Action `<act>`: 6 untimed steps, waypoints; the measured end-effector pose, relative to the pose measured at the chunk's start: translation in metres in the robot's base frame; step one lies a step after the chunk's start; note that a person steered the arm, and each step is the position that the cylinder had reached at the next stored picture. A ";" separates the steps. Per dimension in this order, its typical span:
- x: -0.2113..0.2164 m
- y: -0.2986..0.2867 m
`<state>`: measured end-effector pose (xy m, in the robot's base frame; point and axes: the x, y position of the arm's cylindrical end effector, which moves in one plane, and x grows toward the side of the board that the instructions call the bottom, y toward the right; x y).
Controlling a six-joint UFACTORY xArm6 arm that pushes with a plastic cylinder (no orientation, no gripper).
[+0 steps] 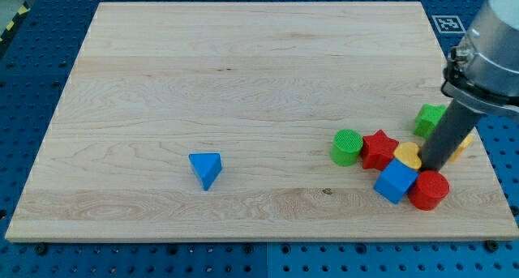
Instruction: Move your arm towards the red circle
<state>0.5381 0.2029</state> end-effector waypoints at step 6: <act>0.067 0.057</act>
